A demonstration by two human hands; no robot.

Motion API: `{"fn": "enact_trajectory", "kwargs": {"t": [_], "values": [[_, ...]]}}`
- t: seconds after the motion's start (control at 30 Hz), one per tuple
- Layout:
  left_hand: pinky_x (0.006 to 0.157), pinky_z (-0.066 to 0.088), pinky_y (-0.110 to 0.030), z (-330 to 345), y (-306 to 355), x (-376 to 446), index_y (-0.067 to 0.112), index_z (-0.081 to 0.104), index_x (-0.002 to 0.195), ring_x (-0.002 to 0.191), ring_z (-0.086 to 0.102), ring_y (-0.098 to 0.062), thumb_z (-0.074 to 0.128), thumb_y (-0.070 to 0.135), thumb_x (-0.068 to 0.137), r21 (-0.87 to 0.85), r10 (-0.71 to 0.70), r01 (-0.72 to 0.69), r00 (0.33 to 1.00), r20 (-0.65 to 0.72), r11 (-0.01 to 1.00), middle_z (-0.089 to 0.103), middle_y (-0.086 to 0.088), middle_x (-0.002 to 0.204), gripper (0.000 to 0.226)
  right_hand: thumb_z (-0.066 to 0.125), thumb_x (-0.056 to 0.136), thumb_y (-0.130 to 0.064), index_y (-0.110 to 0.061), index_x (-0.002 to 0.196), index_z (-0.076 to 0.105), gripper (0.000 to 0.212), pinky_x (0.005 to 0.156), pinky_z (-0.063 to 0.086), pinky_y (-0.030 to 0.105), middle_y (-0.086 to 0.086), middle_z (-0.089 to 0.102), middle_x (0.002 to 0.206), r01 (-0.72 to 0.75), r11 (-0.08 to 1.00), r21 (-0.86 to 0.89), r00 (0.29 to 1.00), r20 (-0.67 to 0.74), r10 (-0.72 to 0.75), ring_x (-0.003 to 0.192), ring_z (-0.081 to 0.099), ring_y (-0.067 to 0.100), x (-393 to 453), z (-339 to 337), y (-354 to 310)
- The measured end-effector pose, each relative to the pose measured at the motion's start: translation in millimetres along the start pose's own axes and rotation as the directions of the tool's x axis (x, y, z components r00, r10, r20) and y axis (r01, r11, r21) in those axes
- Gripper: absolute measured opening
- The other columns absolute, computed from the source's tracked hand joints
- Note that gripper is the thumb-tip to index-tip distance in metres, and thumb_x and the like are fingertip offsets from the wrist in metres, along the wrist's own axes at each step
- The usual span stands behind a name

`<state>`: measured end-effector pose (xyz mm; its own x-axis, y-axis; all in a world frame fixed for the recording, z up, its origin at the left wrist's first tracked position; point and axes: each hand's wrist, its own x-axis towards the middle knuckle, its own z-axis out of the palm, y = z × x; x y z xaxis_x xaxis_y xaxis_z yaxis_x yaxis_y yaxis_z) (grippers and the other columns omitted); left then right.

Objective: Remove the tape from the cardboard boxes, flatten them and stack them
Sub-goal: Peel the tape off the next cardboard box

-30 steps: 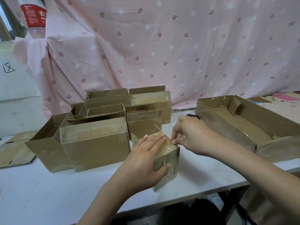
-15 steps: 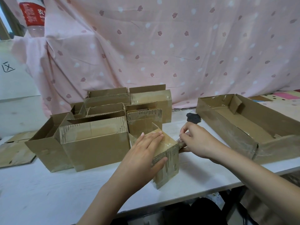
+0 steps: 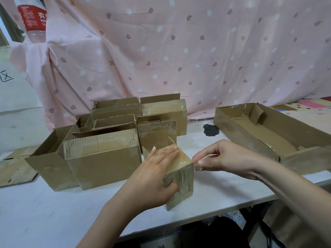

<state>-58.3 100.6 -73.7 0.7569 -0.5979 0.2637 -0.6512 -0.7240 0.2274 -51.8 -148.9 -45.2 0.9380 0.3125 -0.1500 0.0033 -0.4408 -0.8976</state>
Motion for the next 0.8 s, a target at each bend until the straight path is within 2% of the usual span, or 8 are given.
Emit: {"fn": "enact_trajectory", "kwargs": {"t": [0.13, 0.27, 0.4, 0.5, 0.57, 0.67, 0.73, 0.8], "values": [[0.119, -0.015, -0.021, -7, 0, -1, 0.026, 0.007, 0.159, 0.146, -0.010, 0.008, 0.046, 0.039, 0.083, 0.033, 0.011, -0.013, 0.996, 0.084, 0.999, -0.001, 0.018, 0.164, 0.086, 0.083, 0.081, -0.020, -0.028, 0.098, 0.080, 0.019, 0.105, 0.049, 0.036, 0.019, 0.069, 0.115, 0.036, 0.994, -0.100, 0.999, -0.016, -0.038, 0.103, 0.066, 0.028, 2, -3, 7], [0.122, -0.009, -0.026, -4, -6, 2, 0.029, 0.004, 0.158, 0.147, -0.010, 0.007, 0.058, 0.023, 0.087, 0.070, 0.021, -0.028, 0.995, 0.100, 0.997, -0.002, 0.019, 0.164, 0.090, 0.084, 0.079, -0.018, -0.022, 0.083, 0.078, 0.008, 0.066, 0.043, 0.026, 0.003, 0.069, 0.072, 0.069, 0.983, -0.168, 0.992, -0.097, -0.086, 0.058, 0.051, 0.009, 5, 4, 9], [0.119, -0.014, -0.020, -5, -13, 2, 0.028, 0.003, 0.158, 0.147, -0.010, 0.006, 0.056, 0.015, 0.086, 0.125, 0.027, -0.039, 0.995, 0.097, 0.991, -0.002, 0.017, 0.164, 0.091, 0.076, 0.087, -0.013, -0.002, 0.084, 0.063, 0.017, 0.087, 0.055, 0.031, 0.004, 0.078, 0.096, 0.148, 0.988, -0.039, 0.980, -0.130, -0.152, 0.094, 0.073, 0.015, 2, 3, 6], [0.120, -0.013, -0.021, -5, -18, 2, 0.027, 0.002, 0.158, 0.148, -0.010, 0.004, 0.054, 0.015, 0.088, 0.153, 0.015, -0.028, 0.996, 0.084, 0.988, -0.003, 0.015, 0.165, 0.089, 0.070, 0.092, -0.013, 0.000, 0.089, 0.060, 0.017, 0.072, 0.057, 0.034, 0.013, 0.075, 0.082, 0.162, 0.987, 0.017, 0.971, -0.178, -0.157, 0.066, 0.066, 0.025, -3, -7, 2], [0.122, -0.008, -0.026, -4, -18, 5, 0.024, 0.001, 0.159, 0.149, -0.009, 0.000, 0.051, 0.014, 0.089, 0.183, 0.025, -0.041, 0.996, 0.085, 0.982, -0.004, 0.013, 0.165, 0.087, 0.067, 0.095, -0.016, -0.008, 0.089, 0.066, 0.010, 0.063, 0.047, 0.033, 0.005, 0.070, 0.070, 0.152, 0.984, -0.093, 0.958, -0.231, -0.170, 0.056, 0.052, 0.018, -2, -10, 5], [0.121, -0.007, -0.023, -3, -15, 10, 0.022, 0.002, 0.159, 0.151, -0.005, -0.008, 0.050, 0.018, 0.092, 0.216, 0.040, -0.057, 0.996, 0.083, 0.975, -0.004, 0.010, 0.165, 0.083, 0.057, 0.101, -0.024, -0.024, 0.098, 0.074, 0.017, 0.069, 0.050, 0.032, -0.015, 0.057, 0.063, 0.094, 0.964, -0.247, 0.940, -0.298, -0.168, 0.059, 0.050, 0.006, 4, -11, 14], [0.120, -0.002, -0.022, -2, -12, 14, 0.021, 0.006, 0.159, 0.150, 0.001, -0.012, 0.053, 0.022, 0.093, 0.209, 0.042, -0.055, 0.997, 0.067, 0.976, 0.002, 0.008, 0.166, 0.081, 0.047, 0.105, -0.031, -0.013, 0.113, 0.070, 0.030, 0.075, 0.049, 0.034, -0.016, 0.051, 0.065, 0.040, 0.940, -0.338, 0.948, -0.283, -0.143, 0.066, 0.049, 0.010, 4, -11, 16], [0.122, 0.005, -0.024, 0, -9, 20, 0.020, 0.009, 0.159, 0.149, 0.005, -0.012, 0.056, 0.031, 0.094, 0.204, 0.045, -0.053, 0.998, 0.044, 0.978, 0.009, 0.007, 0.164, 0.081, 0.040, 0.106, -0.032, 0.003, 0.120, 0.058, 0.042, 0.075, 0.045, 0.038, 0.004, 0.050, 0.079, 0.000, 0.931, -0.366, 0.965, -0.244, -0.096, 0.068, 0.052, 0.015, 4, -11, 15]]}}
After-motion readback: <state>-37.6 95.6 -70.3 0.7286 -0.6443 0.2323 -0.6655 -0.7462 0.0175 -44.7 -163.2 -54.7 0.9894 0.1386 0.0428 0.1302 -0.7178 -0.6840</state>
